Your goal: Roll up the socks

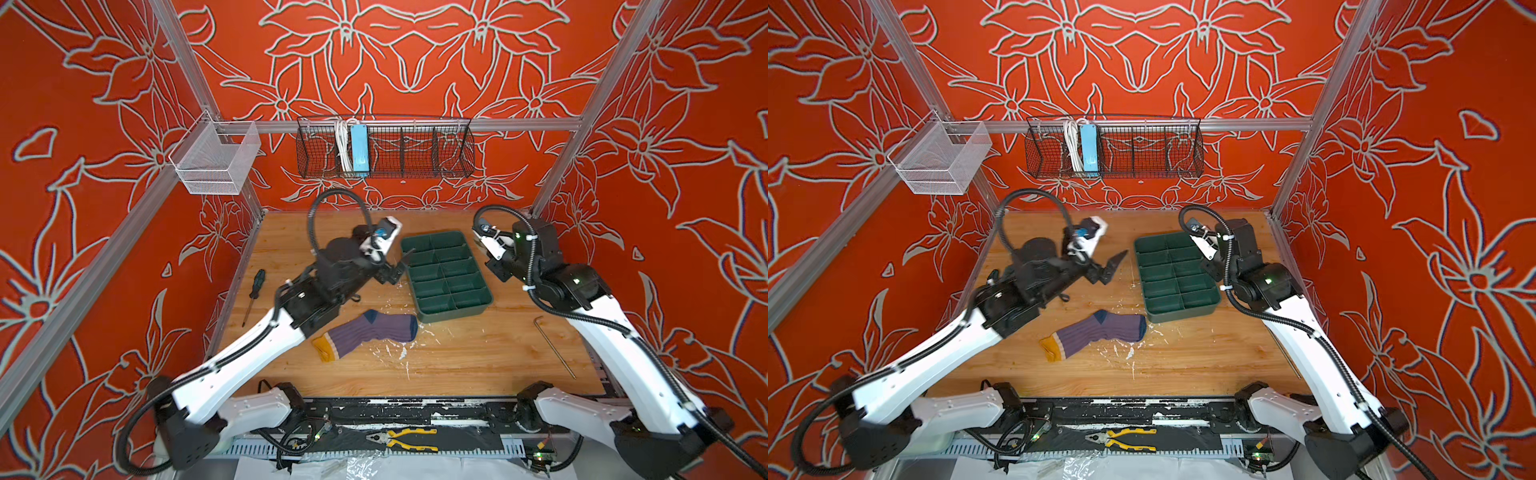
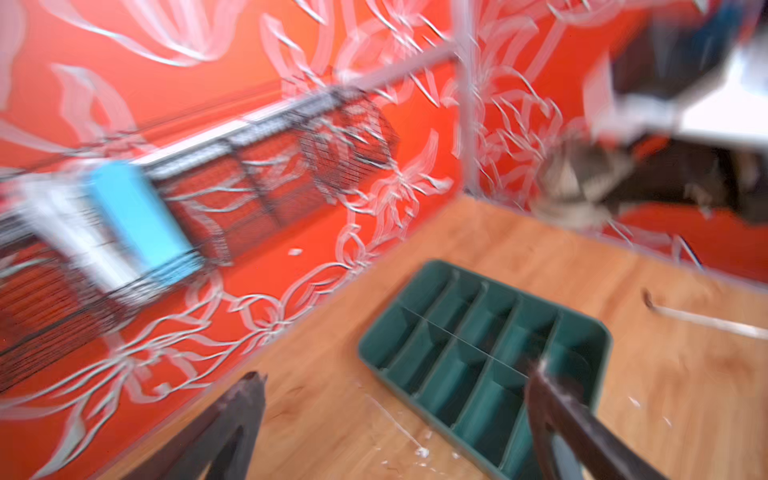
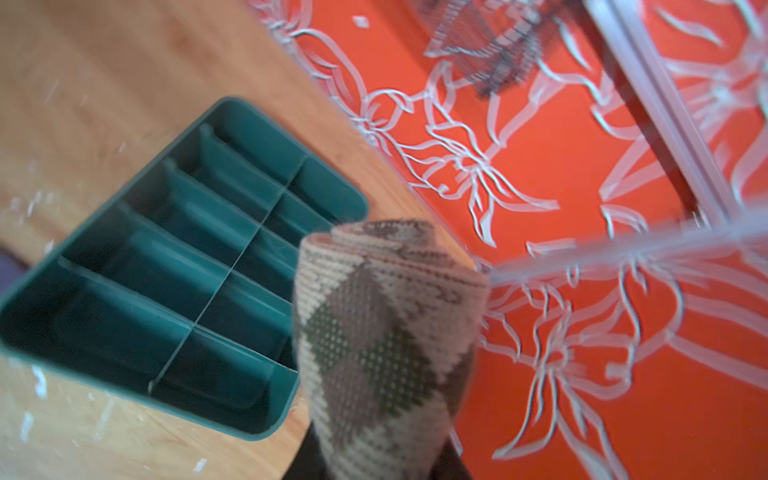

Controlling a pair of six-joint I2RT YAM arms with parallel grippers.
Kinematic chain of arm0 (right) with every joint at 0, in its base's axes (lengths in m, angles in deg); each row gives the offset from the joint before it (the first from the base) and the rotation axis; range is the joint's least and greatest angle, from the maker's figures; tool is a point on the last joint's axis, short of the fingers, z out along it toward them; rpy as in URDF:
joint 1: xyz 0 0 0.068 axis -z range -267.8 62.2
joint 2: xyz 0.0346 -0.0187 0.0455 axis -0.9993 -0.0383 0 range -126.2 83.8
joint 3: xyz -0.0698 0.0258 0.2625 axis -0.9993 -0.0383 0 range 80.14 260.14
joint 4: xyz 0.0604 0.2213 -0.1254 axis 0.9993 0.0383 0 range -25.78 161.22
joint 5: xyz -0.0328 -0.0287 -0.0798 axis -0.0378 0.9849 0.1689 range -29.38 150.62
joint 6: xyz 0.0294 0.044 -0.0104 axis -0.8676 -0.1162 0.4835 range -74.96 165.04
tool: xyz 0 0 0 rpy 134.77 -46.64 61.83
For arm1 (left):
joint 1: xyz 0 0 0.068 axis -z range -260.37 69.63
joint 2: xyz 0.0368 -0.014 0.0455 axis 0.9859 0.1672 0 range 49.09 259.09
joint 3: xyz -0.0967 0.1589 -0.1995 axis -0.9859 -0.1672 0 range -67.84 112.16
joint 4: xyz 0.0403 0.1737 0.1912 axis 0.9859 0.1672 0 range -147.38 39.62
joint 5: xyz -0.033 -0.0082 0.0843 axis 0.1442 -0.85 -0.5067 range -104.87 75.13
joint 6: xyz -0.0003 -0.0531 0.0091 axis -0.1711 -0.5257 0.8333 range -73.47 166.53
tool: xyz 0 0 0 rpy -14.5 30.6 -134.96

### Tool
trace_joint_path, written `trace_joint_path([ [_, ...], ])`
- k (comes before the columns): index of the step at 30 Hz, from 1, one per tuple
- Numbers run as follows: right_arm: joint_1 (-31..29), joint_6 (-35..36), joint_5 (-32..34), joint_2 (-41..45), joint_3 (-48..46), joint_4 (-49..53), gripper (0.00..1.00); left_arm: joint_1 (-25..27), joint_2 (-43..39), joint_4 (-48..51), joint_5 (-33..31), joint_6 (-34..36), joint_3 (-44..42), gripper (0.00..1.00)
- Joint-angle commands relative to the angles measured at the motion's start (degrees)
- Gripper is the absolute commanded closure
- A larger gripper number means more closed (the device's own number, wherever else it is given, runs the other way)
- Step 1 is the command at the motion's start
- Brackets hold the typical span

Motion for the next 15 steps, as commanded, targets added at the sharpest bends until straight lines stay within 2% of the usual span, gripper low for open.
trace_joint_path([
  [1, -1.0, 16.3, -7.8, -2.6, -2.0, -3.6, 1.00, -1.7, -6.4, 3.6, -1.7, -11.1, -7.9, 0.01],
  [9, -6.4, 36.4, 0.1, -15.6, -8.3, -19.8, 1.00, -2.3, -18.8, 14.8, -4.4, -17.2, -18.1, 0.02],
  [15, -8.3, 41.0, -0.8, -24.5, -8.2, -26.2, 1.00, -2.4, -22.6, 18.0, -6.3, -19.2, -20.8, 0.02],
])
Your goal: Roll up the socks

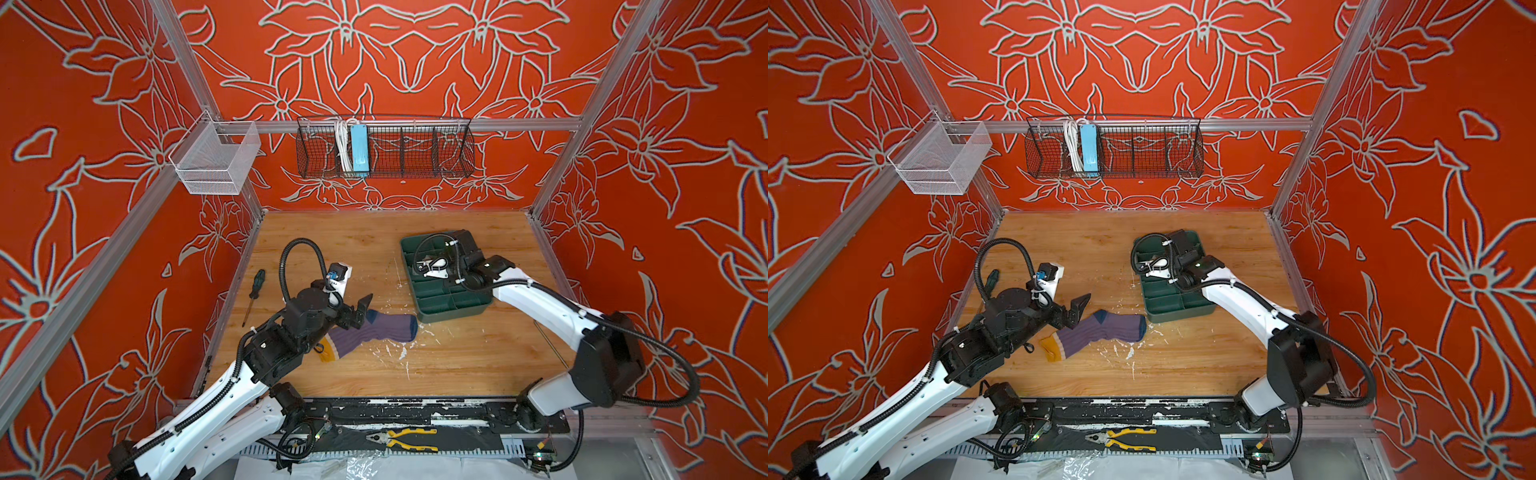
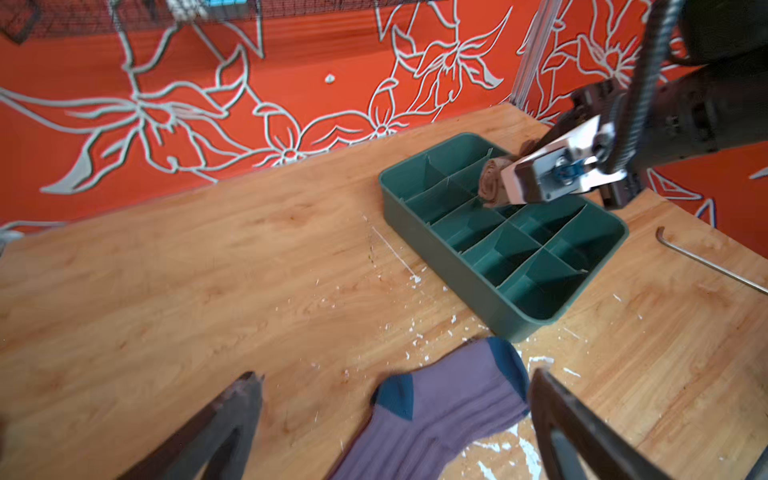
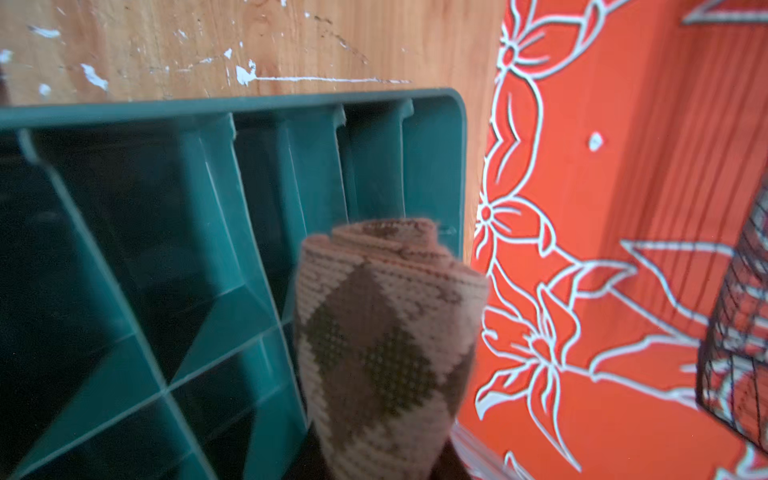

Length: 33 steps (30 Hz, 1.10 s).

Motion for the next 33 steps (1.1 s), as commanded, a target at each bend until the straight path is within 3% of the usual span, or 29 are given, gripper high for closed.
trace_joint_path([
  [1, -1.1, 6.1, 0.6, -3.0, 0.0, -7.1, 1.00, -0.5, -1.8, 2.2, -2.4, -3.3, -0.2, 0.02],
  [7, -2.2, 4.9, 2.1, -9.4, -1.7, -13.6, 1.00, -0.6, -1.7, 2.5, -2.0, -2.6, 0.1, 0.02],
  [13, -2.8, 4.3, 0.2, -10.7, -3.2, -9.1, 1.00, -0.7, -1.8, 2.4, -2.2, -0.5, 0.0, 0.02],
  [18, -2.6, 2.8, -6.1, -11.9, 1.4, 10.3, 1.00, -1.0, -1.6, 2.5, -1.8, 0.5, 0.0, 0.02],
  [25, -1.4, -4.0, -12.8, -20.4, 16.2, 35.9, 1.00, -1.3, -1.7, 5.6, -0.9, 1.5, 1.0, 0.02],
  [33, -1.3, -4.7, -14.1, -24.5, 17.8, 37.8, 1.00, -1.7, -3.2, 7.0, -1.3, 1.5, 0.0, 0.02],
])
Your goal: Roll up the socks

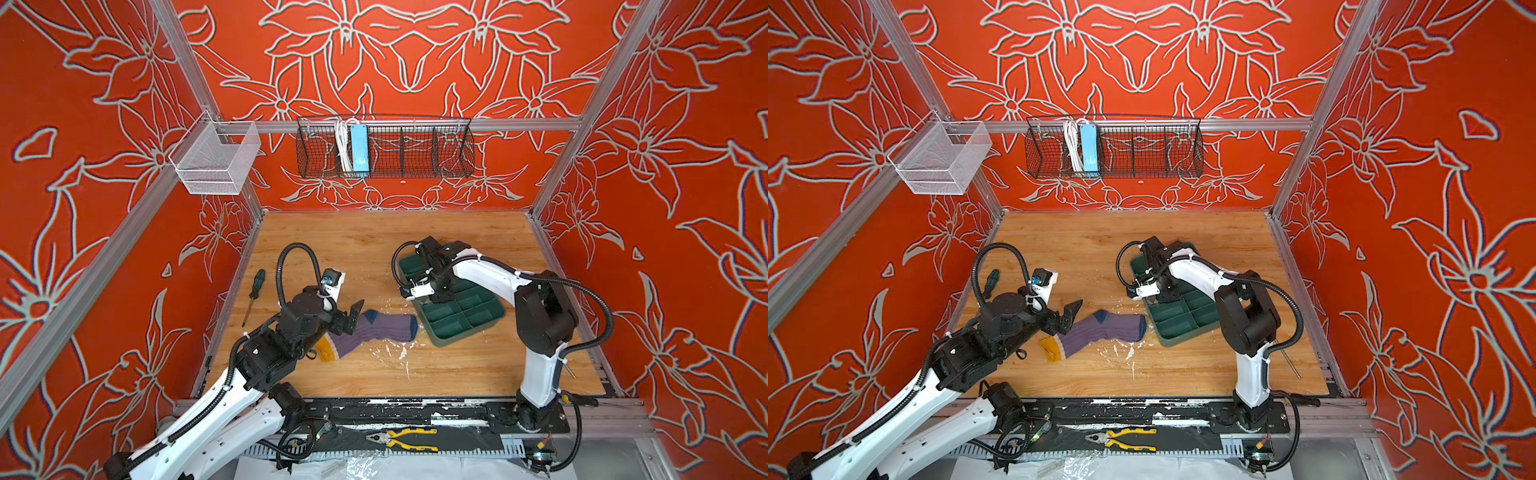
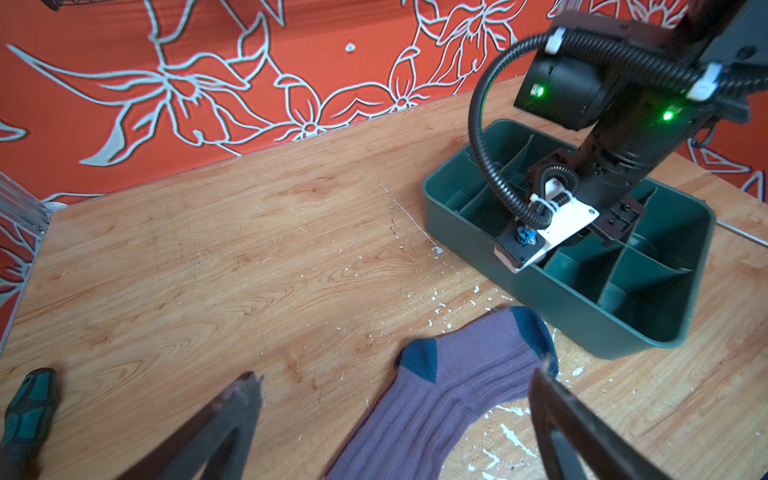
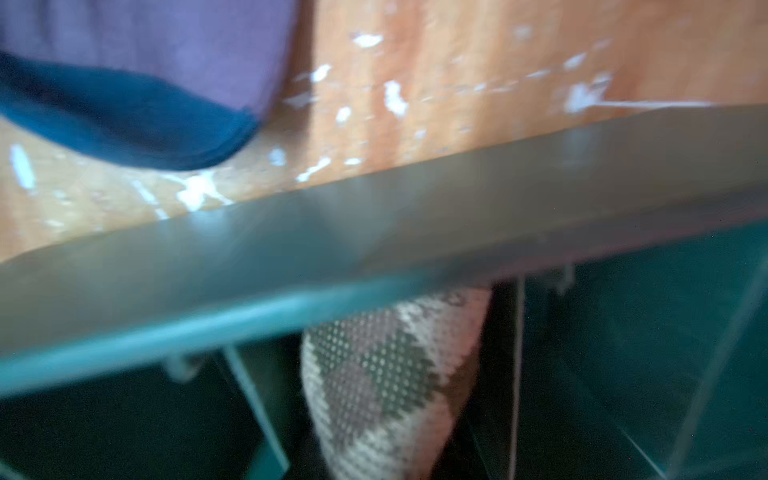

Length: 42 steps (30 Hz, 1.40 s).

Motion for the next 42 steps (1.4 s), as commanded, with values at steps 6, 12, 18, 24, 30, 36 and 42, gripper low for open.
trace_joint_path([
  [6, 0.5, -1.3, -2.6, -5.4, 2.0, 3.8, 1.00, -0.8, -0.4, 1.8, 0.0, 0.3, 0.4, 0.02],
  [12, 0.7, -2.1, -2.4, -6.0, 2.9, 2.4, 0.99, -0.9, -0.6, 2.4, -0.4, 0.0, 0.5, 0.02],
  [18, 0.7, -1.7, -2.3, -4.1, 3.0, 3.0, 0.71, -0.9, -0.7, 2.0, -0.4, -0.6, 0.0, 0.02],
  [24, 0.7, -1.6, -2.4, -2.9, 2.8, 3.6, 0.58, -0.9, -1.2, 2.2, -0.5, -1.1, -0.4, 0.02],
  [30, 0.7, -1.7, -2.8, -1.3, 3.1, 4.2, 0.53, -0.9, -1.4, 1.8, -0.7, -0.9, -0.9, 0.02],
  [36, 0.6, -1.8, -3.4, -0.4, 2.9, 4.9, 0.41, -0.9, -0.7, 1.4, -0.5, -0.9, -1.0, 0.02],
  [42, 0.6, -2.3, -3.9, 2.2, 4.5, 6.0, 0.39, -0.9, -0.8, 1.4, -0.6, -1.1, -1.5, 0.02],
])
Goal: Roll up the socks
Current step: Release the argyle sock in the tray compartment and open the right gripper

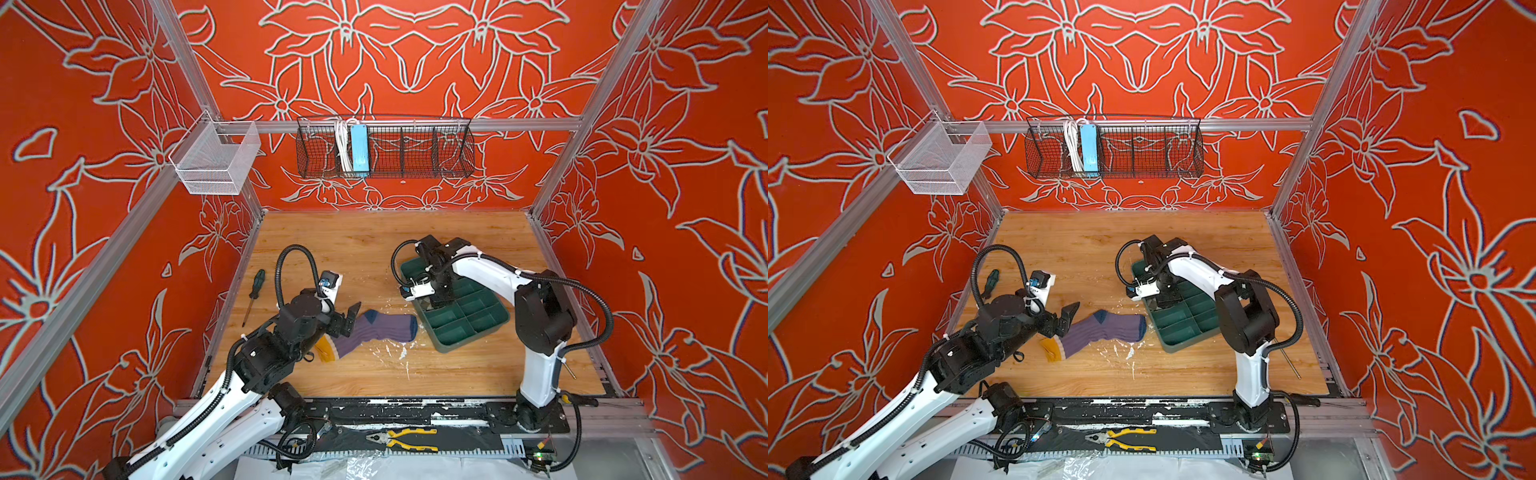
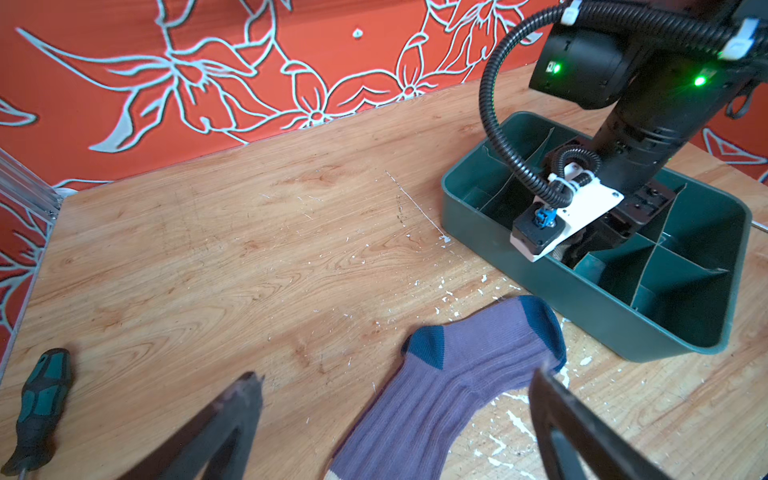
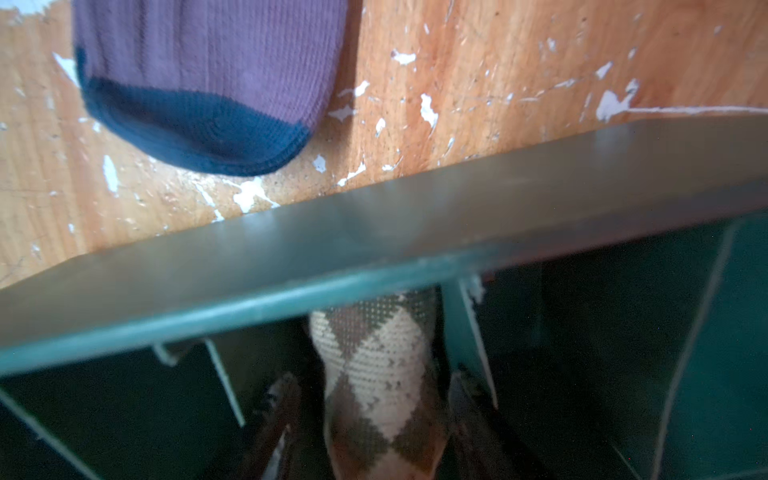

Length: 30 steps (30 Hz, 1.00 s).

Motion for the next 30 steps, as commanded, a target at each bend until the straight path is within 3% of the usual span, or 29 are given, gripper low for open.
trace_joint_path([
  [1, 0.2, -1.3, -1.7, 2.7, 2.3, 2.1, 0.39, -0.3, 0.1, -0.7, -0.4, -0.8, -1.0, 0.02],
  [8, 0.2, -3.5, -1.5, 12.0, 7.1, 5.4, 0.39, -0.4, 0.7, -1.6, -2.3, -0.6, 0.3, 0.02],
  [12, 0.2, -9.5, -1.3, 19.1, 8.3, 4.7, 0.39, -0.3, 0.1, -4.2, -6.3, -1.9, 0.3, 0.02],
  [14, 0.2, -16.6, -1.0, 22.2, 8.3, 3.1, 0.39, -0.4, 0.8, -4.7, -9.9, -4.6, 0.8, 0.03],
  [16, 0.2, -29.7, 0.2, 25.4, 7.7, -2.0, 0.40, -0.4, 1.9, -1.6, -15.3, -11.7, 2.7, 0.03],
  [18, 0.3, -46.3, 3.5, 28.0, 6.9, -6.0, 0.41, -0.4, 1.9, 1.1, -14.6, -15.0, 4.6, 0.03],
  [20, 0.8, -58.1, 1.9, 29.8, 7.4, -4.4, 0.39, -0.4, 0.2, 2.8, -9.3, -17.6, 6.1, 0.02],
  [22, 1.0, -66.1, -2.0, 31.9, 6.5, -1.7, 0.36, -0.4, -2.6, 5.7, -4.8, -21.4, 7.6, 0.03],
  [24, 1.1, -72.7, -5.6, 35.8, 1.4, -3.4, 0.35, -0.4, -5.4, 5.1, -0.9, -20.9, 7.2, 0.03],
  [27, 1.1, -81.9, -7.1, 45.0, -9.6, -11.2, 0.37, -0.4, -9.3, 3.4, -1.6, -23.2, 4.7, 0.03],
  [29, 1.1, -83.5, -7.9, 51.1, -16.6, -14.0, 0.37, -0.4, -12.0, 1.6, -2.7, -27.9, 1.6, 0.03],
  [30, 1.1, -82.9, -8.0, 53.2, -19.0, -13.1, 0.13, -0.3, -13.0, 1.0, -4.2, -31.3, 0.0, 0.02],
])
